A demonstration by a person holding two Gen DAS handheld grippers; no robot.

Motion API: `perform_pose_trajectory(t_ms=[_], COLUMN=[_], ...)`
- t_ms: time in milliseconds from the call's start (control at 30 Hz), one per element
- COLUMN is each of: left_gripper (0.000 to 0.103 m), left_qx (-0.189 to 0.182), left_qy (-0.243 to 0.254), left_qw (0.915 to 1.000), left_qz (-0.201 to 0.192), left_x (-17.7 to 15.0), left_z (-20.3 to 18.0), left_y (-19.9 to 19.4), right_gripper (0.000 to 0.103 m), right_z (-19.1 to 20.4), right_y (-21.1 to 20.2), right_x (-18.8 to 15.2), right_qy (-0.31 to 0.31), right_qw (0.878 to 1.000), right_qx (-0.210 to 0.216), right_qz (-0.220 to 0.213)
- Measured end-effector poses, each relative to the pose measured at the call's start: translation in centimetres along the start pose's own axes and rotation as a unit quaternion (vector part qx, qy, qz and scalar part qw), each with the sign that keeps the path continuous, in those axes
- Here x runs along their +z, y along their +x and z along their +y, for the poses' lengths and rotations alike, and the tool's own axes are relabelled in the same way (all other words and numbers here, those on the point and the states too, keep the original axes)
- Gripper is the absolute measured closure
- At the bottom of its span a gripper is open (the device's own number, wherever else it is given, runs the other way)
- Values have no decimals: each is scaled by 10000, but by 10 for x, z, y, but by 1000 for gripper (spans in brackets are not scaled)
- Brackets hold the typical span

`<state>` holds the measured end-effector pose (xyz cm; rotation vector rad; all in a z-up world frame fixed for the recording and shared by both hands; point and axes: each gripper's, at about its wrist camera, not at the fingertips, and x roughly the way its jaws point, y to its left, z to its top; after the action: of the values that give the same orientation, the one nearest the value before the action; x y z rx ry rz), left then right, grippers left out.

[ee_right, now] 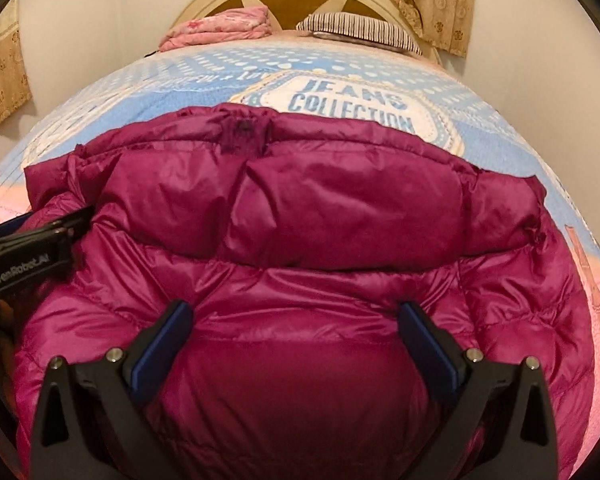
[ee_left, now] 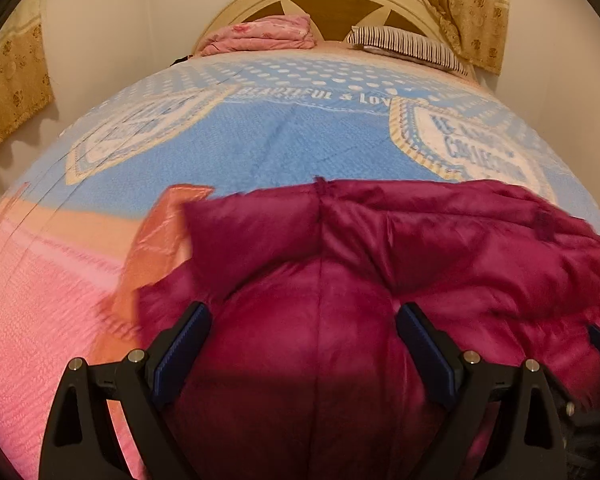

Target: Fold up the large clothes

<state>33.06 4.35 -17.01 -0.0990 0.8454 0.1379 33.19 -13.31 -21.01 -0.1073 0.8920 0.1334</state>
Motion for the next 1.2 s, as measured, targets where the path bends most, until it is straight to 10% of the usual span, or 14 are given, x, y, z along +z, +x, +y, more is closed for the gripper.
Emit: perform_pose_trajectory(t_ms=[167, 433, 667, 1200], left_gripper=[8, 8, 8, 8], left_qx=[-89, 122, -608, -747], left_qy=[8, -285, -912, -1839], left_qw=[9982, 9988, 9939, 9801], left_qz=[-590, -368, 116, -69], left_x=[-30, -78, -117, -136], left_z=[17, 29, 46, 69], left_y=[-66, -82, -92, -104], right_gripper=[0, 0, 0, 0], right_z=[-6, 5, 6, -1], right_y=[-60, -52, -50, -72], right_x=[-18, -61, -58, -88], right_qy=[-63, -83, -149, -133], right_qw=[9983, 9989, 9992, 9994], right_qx=[-98, -200, -250, -262], right_qz=[-569, -421, -278, -202])
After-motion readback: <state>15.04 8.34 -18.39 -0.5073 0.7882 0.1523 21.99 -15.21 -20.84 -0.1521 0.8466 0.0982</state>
